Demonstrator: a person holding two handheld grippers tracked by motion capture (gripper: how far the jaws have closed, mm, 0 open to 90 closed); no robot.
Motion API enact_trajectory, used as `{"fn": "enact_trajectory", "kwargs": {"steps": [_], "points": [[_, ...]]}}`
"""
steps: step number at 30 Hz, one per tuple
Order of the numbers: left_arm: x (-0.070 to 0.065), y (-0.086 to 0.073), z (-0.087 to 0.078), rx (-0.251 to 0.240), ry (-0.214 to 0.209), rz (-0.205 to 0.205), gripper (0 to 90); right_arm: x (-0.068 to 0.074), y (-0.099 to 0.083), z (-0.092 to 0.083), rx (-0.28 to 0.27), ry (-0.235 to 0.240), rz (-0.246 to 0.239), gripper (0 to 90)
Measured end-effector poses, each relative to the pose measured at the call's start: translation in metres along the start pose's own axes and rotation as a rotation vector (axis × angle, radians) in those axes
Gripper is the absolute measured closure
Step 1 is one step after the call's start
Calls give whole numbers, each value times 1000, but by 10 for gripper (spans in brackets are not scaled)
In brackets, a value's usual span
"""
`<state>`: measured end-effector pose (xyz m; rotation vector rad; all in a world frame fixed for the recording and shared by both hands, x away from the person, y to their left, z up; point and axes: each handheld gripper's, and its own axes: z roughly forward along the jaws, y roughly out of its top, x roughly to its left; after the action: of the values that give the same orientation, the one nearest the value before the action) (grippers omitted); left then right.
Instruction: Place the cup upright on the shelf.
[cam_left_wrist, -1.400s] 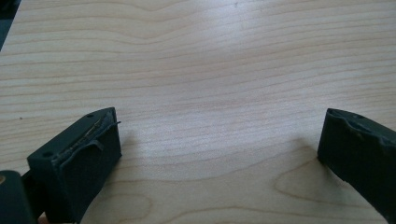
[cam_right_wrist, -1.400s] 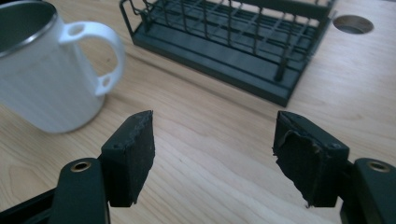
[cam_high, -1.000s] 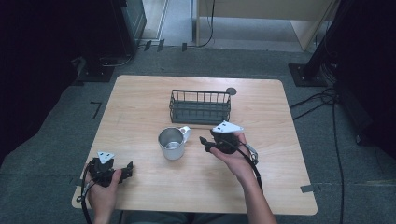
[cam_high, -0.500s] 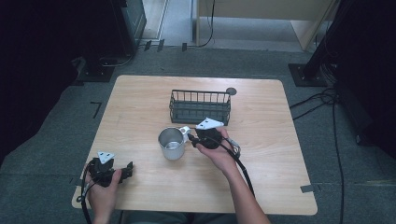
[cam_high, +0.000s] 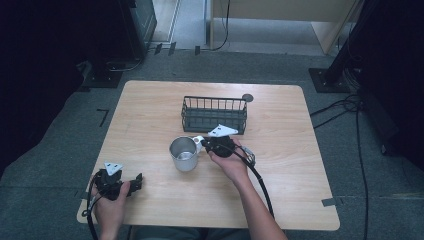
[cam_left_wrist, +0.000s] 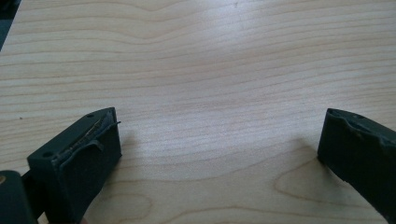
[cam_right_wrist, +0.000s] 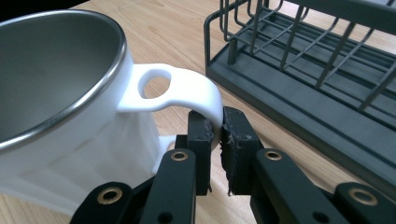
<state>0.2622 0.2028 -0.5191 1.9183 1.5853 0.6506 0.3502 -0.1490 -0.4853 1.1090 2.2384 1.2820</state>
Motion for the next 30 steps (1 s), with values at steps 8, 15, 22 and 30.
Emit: {"fn": "enact_trajectory", "kwargs": {"steps": [8, 15, 22, 30], "points": [[0, 0, 0, 0, 0, 0, 0, 6, -13, -20, 11, 54, 10, 776], [0, 0, 0, 0, 0, 0, 0, 25, -29, -43, 94, 199, -92, 683], [0, 0, 0, 0, 0, 0, 0, 12, -21, -40, 31, 116, -98, 486], [0, 0, 0, 0, 0, 0, 0, 18, -10, -24, 21, 195, -203, 475]]}}
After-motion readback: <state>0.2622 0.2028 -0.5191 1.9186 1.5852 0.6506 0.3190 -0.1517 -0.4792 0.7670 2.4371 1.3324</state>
